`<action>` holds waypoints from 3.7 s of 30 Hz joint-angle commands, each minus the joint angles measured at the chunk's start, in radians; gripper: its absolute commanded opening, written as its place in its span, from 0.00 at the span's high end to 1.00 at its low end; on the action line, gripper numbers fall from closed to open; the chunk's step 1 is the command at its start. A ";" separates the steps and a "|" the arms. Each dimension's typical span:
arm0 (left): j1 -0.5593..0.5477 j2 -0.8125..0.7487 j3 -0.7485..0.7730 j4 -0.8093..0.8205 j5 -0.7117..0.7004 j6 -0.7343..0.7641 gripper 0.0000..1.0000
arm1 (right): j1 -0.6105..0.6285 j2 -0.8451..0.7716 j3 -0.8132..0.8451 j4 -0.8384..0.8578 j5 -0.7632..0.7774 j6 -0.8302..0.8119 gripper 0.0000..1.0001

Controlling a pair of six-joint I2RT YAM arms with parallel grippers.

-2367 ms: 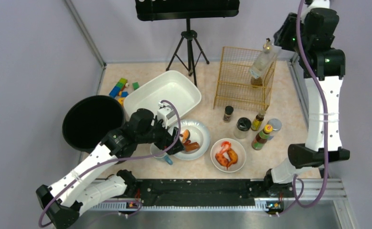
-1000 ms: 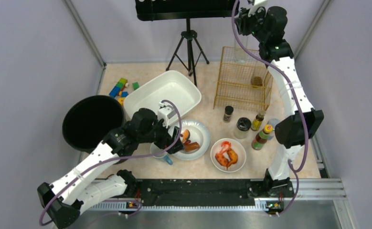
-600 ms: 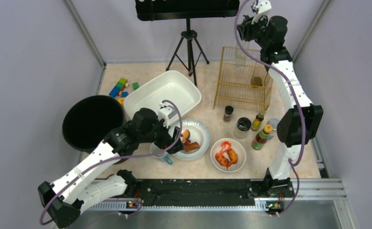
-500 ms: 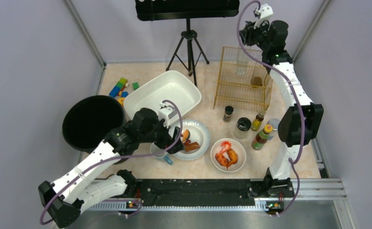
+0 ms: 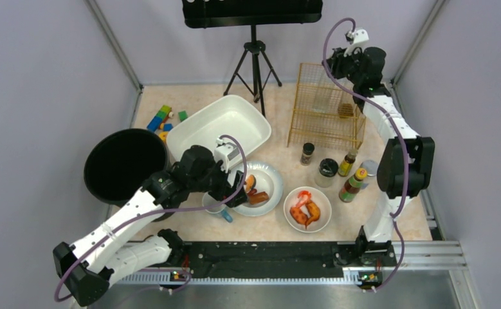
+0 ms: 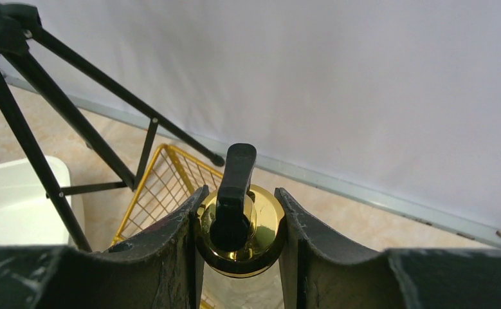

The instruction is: Clear the kitchen counter

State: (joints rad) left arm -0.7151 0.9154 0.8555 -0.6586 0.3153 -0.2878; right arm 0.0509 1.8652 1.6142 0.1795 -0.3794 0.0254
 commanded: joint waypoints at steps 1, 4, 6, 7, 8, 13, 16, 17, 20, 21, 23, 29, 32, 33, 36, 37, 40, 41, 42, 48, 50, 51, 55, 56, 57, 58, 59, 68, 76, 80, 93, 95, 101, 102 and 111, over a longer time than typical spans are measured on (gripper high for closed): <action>0.000 0.005 0.008 0.016 -0.010 0.014 0.03 | -0.008 -0.103 -0.008 0.166 -0.011 0.034 1.00; 0.000 0.008 0.007 0.017 -0.009 0.015 0.03 | -0.008 -0.094 -0.004 0.131 -0.011 0.020 1.00; 0.000 0.009 0.007 0.017 -0.008 0.013 0.03 | -0.008 -0.089 -0.003 0.117 -0.015 0.009 1.00; 0.000 0.010 0.007 0.017 -0.008 0.013 0.03 | -0.009 -0.088 -0.004 0.108 -0.017 0.008 1.00; 0.000 0.009 0.007 0.017 -0.008 0.013 0.03 | -0.008 -0.086 -0.005 0.106 -0.019 0.007 0.99; -0.001 0.011 0.008 0.016 -0.008 0.013 0.03 | -0.008 -0.076 0.005 0.095 -0.023 0.017 0.69; 0.000 0.010 0.008 0.017 -0.010 0.013 0.03 | -0.008 -0.076 0.019 0.105 -0.017 0.032 0.47; 0.000 0.009 0.008 0.017 -0.010 0.013 0.03 | -0.008 -0.076 0.028 0.107 -0.017 0.038 0.41; -0.001 0.011 0.008 0.016 -0.010 0.015 0.03 | -0.007 -0.078 0.064 0.102 -0.018 0.052 0.29; 0.000 0.012 0.008 0.016 -0.009 0.015 0.03 | -0.008 -0.078 0.078 0.101 -0.023 0.058 0.27; 0.000 0.012 0.010 0.016 -0.009 0.015 0.03 | -0.004 -0.081 0.106 0.092 -0.030 0.064 0.26; 0.000 0.007 0.009 0.015 -0.008 0.015 0.03 | 0.016 -0.111 0.185 0.064 -0.025 0.056 0.24; -0.001 0.007 0.008 0.016 -0.010 0.015 0.03 | 0.026 -0.157 0.197 0.060 -0.009 0.050 0.24; 0.000 0.007 0.009 0.016 -0.010 0.015 0.03 | 0.028 -0.175 0.196 0.058 -0.001 0.051 0.23; 0.000 0.006 0.009 0.016 -0.012 0.015 0.03 | 0.028 -0.245 0.185 0.011 0.047 0.070 0.21; 0.000 0.005 0.010 0.015 -0.012 0.015 0.03 | 0.027 -0.272 0.177 -0.020 0.080 0.103 0.19; -0.001 -0.001 0.011 0.018 -0.008 0.016 0.03 | 0.027 -0.355 0.160 -0.165 0.086 0.152 0.18; 0.000 -0.002 0.011 0.019 -0.007 0.016 0.03 | 0.027 -0.391 0.135 -0.213 0.076 0.149 0.16; 0.000 -0.005 0.011 0.020 -0.007 0.016 0.03 | 0.027 -0.432 0.080 -0.241 0.074 0.136 0.13; -0.001 -0.018 0.015 0.022 -0.036 0.007 0.01 | 0.027 -0.765 -0.225 -0.328 0.220 0.152 0.04; 0.000 -0.015 0.019 0.023 -0.041 0.002 0.01 | 0.026 -0.823 -0.243 -0.443 0.244 0.165 0.04; 0.000 -0.011 0.021 0.025 -0.043 -0.001 0.01 | 0.027 -0.839 -0.235 -0.521 0.243 0.174 0.04; 0.000 0.007 0.041 0.024 -0.043 -0.019 0.01 | 0.027 -0.889 -0.215 -0.787 0.226 0.233 0.09; -0.001 0.009 0.047 0.020 -0.043 -0.024 0.01 | 0.026 -0.902 -0.221 -0.842 0.217 0.242 0.11; 0.000 0.010 0.053 0.016 -0.043 -0.025 0.01 | 0.026 -0.913 -0.230 -0.890 0.214 0.250 0.13; 0.000 0.011 0.060 0.010 -0.043 -0.026 0.01 | 0.026 -0.924 -0.239 -0.944 0.217 0.256 0.14; 0.000 0.011 0.067 0.003 -0.047 -0.028 0.01 | 0.026 -0.936 -0.252 -0.985 0.223 0.261 0.16; 0.000 -0.028 0.036 0.006 -0.087 -0.027 0.01 | 0.027 -1.087 -0.528 -1.154 0.344 0.369 0.30; 0.000 -0.034 0.023 0.007 -0.058 -0.008 0.01 | 0.028 -1.074 -0.509 -1.265 0.512 0.345 0.33; 0.000 -0.044 0.012 0.007 -0.052 -0.008 0.01 | 0.027 -1.063 -0.542 -1.265 0.515 0.349 0.33; 0.000 -0.058 0.008 0.007 -0.048 -0.004 0.01 | 0.041 -1.009 -0.605 -1.201 0.464 0.358 0.39; 0.000 -0.059 0.007 0.006 -0.048 -0.004 0.01 | 0.047 -0.995 -0.608 -1.192 0.469 0.357 0.40; 0.000 -0.063 0.007 0.004 -0.056 -0.002 0.01 | 0.083 -0.959 -0.619 -1.169 0.486 0.367 0.47; 0.000 -0.063 0.007 0.004 -0.057 -0.002 0.01 | 0.090 -0.954 -0.618 -1.168 0.491 0.367 0.49; 0.000 -0.063 0.005 0.003 -0.060 -0.001 0.01 | 0.123 -0.924 -0.597 -1.180 0.554 0.364 0.85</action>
State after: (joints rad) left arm -0.7151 0.8700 0.8673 -0.6674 0.2531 -0.3042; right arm 0.1570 0.9310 0.9955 -1.0145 0.1402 0.3809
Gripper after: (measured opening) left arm 0.989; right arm 0.381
